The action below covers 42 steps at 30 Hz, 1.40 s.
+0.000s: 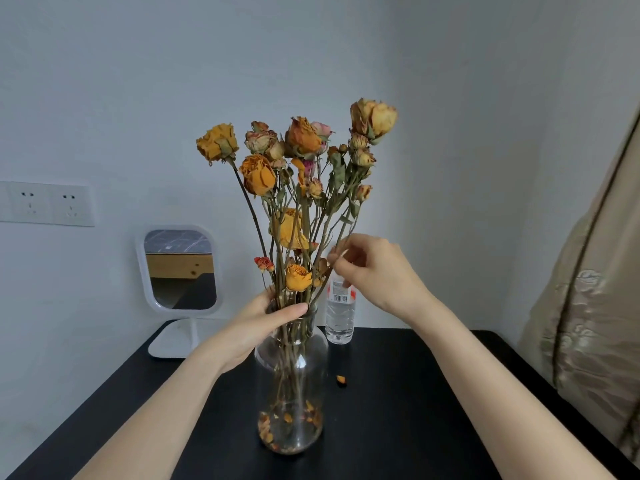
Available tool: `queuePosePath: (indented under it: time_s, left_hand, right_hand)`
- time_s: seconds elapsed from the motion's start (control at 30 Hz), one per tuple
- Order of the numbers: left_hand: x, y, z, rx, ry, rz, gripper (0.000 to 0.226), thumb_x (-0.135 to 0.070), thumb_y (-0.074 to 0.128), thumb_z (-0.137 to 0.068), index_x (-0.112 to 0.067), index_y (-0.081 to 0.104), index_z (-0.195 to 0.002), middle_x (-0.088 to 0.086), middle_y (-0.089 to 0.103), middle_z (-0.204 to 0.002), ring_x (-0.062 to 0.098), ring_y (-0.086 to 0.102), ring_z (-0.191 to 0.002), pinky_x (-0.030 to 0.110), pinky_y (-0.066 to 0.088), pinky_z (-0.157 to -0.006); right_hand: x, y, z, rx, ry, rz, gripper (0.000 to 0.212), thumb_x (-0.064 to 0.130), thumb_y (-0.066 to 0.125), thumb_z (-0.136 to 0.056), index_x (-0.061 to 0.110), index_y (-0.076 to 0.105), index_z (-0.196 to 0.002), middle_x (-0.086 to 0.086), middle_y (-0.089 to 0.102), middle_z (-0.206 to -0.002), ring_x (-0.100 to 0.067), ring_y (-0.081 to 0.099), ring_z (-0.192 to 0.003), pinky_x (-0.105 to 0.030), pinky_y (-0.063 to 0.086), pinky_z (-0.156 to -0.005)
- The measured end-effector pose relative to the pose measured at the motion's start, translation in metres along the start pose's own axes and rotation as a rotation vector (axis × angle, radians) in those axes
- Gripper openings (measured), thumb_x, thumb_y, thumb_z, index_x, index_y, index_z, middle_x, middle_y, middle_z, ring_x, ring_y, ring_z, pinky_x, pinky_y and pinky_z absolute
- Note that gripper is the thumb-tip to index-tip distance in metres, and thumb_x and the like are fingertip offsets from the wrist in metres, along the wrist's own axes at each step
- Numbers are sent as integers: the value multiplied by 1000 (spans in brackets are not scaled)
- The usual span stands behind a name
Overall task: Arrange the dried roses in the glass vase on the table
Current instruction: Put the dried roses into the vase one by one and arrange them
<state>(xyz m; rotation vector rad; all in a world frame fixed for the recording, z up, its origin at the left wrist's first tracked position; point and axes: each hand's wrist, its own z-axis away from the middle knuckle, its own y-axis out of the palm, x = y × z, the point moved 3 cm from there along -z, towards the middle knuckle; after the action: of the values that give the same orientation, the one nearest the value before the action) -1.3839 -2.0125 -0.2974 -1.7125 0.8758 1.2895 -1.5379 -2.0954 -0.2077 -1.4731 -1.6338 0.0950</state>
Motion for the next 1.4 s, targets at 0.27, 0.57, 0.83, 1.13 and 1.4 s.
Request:
queuePosePath:
  time_s: [0.27, 0.57, 0.83, 1.13, 1.4]
  left_hand:
    - [3, -1, -1, -8, -5, 2, 74, -44, 68, -63, -20, 48, -129, -3, 58, -125, 15, 52, -118, 34, 38, -104]
    - [4, -1, -1, 4, 27, 32, 67, -44, 69, -62, -25, 50, -123, -9, 61, -118, 6, 56, -110, 18, 44, -82]
    - [7, -2, -3, 0, 32, 36, 54, -47, 70, -61, -35, 53, -112, -14, 62, -113, 3, 58, -105, 15, 45, -76]
    - [11, 0, 2, -29, 87, -132, 77, -53, 79, -46, -41, 45, -114, -21, 58, -111, -4, 55, -99, 11, 42, -74]
    - [19, 3, 0, -64, 118, -123, 96, -58, 81, -45, -27, 46, -129, -13, 62, -119, 2, 57, -107, 18, 45, -84]
  right_hand:
    - [-3, -5, -5, -67, 36, -28, 17, 25, 62, -89, 12, 64, -78, -4, 67, -71, -2, 60, -52, -14, 48, -54]
    - [-9, 12, 4, 30, 75, -65, 19, 21, 66, -86, 3, 69, -81, -4, 65, -72, -9, 57, -54, -11, 46, -52]
    - [-10, 16, 8, 53, 87, -66, 17, 23, 65, -86, 6, 68, -83, -6, 66, -73, -8, 58, -53, -18, 50, -59]
    - [-9, 15, 10, -25, 73, -129, 16, 21, 64, -87, 8, 66, -79, -9, 67, -75, -6, 57, -54, -13, 48, -54]
    - [-17, 28, 18, 25, 96, -106, 16, 24, 64, -87, 14, 64, -75, 7, 57, -60, 1, 53, -47, -7, 42, -50]
